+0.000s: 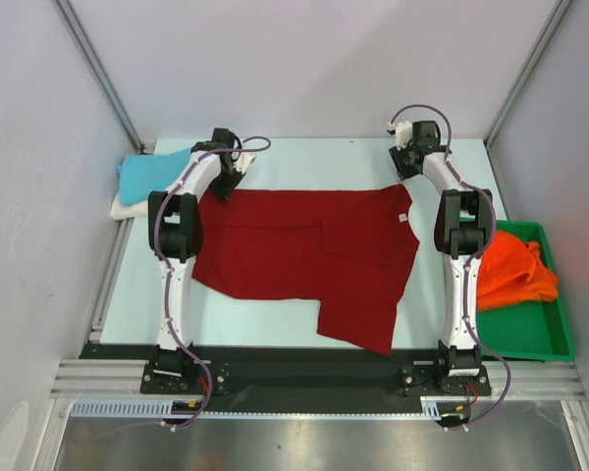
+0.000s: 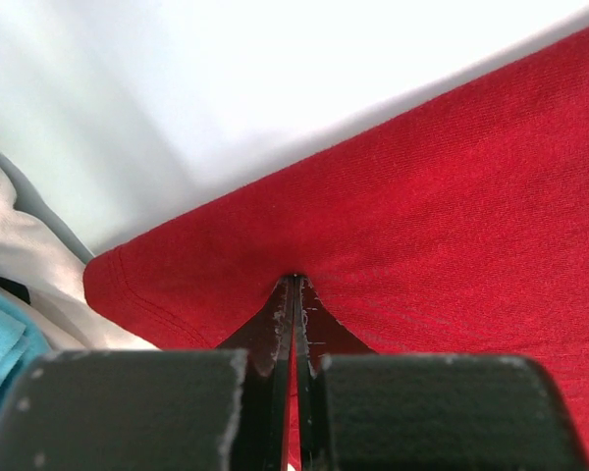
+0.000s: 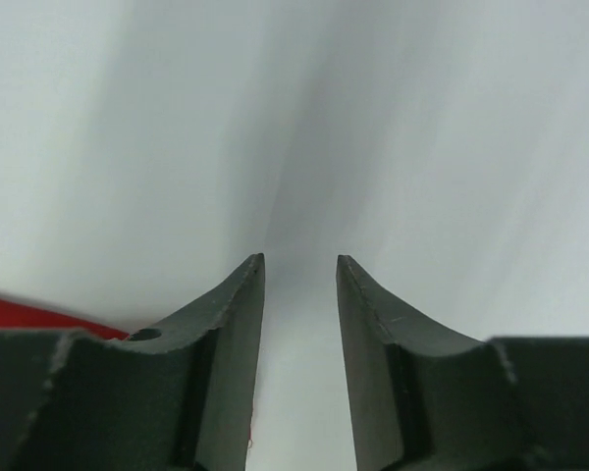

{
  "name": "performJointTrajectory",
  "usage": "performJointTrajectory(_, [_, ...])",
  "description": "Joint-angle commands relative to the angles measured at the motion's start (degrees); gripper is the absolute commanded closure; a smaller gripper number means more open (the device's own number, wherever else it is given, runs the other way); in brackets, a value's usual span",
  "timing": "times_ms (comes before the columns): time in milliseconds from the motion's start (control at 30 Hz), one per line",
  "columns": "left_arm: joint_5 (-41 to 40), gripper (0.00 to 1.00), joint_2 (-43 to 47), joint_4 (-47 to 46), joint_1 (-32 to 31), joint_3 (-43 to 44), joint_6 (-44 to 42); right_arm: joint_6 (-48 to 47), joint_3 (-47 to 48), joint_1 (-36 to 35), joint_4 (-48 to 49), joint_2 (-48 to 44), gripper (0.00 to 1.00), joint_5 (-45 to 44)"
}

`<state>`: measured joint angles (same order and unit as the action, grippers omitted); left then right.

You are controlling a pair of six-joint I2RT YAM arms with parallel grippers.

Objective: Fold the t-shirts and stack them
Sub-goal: Fold the tshirt

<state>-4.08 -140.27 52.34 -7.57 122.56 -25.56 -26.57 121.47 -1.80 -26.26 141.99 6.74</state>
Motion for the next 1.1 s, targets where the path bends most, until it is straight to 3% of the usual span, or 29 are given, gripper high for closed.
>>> performJointTrajectory(0, [0.47, 1.0, -1.94, -6.02, 0.28, -0.75, -0.98, 1.34, 2.98, -0.92, 0.25, -4.96, 0.58, 0.9])
performJointTrajectory(133, [1.35, 0.99, -2.03, -6.02, -0.16, -0.48, -0.72, 3.36, 0.88, -1.45, -2.65, -8.48, 0.52, 3.1])
performJointTrajectory(633, [2.84, 1.0, -1.68, -5.84, -1.04, -1.1, -0.1, 0.99, -11.08, -0.31, -8.98, -13.33, 0.52, 7.58])
performJointTrajectory(1067, [1.18, 1.0, -1.15, -5.75, -1.04, -2.5, -0.1, 0.9, -1.41, 0.48, -12.76, -2.6, 0.52, 7.67])
